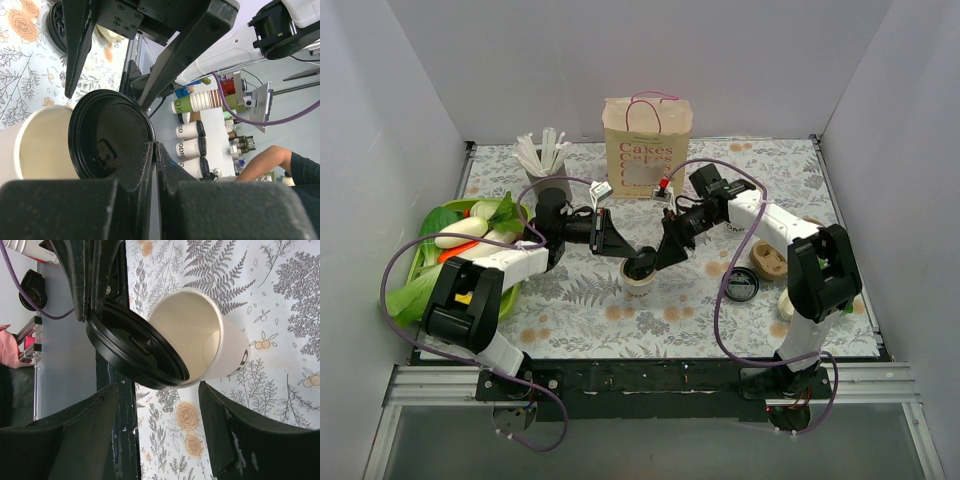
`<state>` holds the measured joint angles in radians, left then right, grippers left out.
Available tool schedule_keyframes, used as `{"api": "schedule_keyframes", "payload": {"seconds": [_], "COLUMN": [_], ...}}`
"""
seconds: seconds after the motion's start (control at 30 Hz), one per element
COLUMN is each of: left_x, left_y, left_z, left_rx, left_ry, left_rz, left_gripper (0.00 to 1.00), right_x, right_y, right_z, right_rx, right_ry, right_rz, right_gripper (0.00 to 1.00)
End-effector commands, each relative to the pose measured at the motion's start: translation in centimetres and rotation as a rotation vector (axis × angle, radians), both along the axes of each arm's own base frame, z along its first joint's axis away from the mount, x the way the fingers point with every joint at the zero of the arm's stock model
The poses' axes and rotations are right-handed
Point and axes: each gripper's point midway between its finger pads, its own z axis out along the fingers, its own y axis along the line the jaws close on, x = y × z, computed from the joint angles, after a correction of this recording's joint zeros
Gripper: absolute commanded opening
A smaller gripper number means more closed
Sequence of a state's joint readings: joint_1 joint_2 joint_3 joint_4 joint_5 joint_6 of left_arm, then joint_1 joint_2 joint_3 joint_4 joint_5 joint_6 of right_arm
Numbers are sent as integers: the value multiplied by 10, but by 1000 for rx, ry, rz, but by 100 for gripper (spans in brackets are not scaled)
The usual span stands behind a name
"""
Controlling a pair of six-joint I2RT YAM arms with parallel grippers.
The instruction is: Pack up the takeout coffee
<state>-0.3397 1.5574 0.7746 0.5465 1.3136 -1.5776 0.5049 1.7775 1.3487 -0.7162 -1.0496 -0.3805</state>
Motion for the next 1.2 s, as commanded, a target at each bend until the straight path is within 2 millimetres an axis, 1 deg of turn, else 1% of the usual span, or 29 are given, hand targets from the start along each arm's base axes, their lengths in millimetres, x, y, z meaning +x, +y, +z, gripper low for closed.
{"api": "schedule_keyframes", "payload": {"seconds": [0.0,0.17,0.3,0.4,0.47,0.7,0.87,1.0,1.03,1.17], "left_x": [1,6,10,14,17,24,25,25,26,28], "left_y": [2,3,2,1,1,3,3,4,5,6], "left_z": [-8,-12,-14,-13,-15,-17,-12,-8,-7,-9], "left_rx": [7,9,12,17,23,46,51,57,58,95], "left_ry": [13,37,41,37,25,8,-20,-44,-71,-104], "left_rz": [21,25,37,50,56,90,97,106,108,131], "left_gripper": [0,0,1,9,15,33,36,37,38,42], "right_x": [9,12,16,20,21,25,26,26,27,31], "right_y": [15,22,24,24,25,28,29,32,32,33], "right_z": [21,18,11,6,4,4,3,6,7,5], "right_rx": [89,78,49,33,26,22,16,18,19,-16], "right_ry": [-31,-24,-39,-49,-44,-43,-39,-42,-50,-79], "right_rz": [23,17,6,-6,-11,-24,-29,-36,-38,-67], "right_gripper": [74,75,75,74,73,70,67,65,64,61]}}
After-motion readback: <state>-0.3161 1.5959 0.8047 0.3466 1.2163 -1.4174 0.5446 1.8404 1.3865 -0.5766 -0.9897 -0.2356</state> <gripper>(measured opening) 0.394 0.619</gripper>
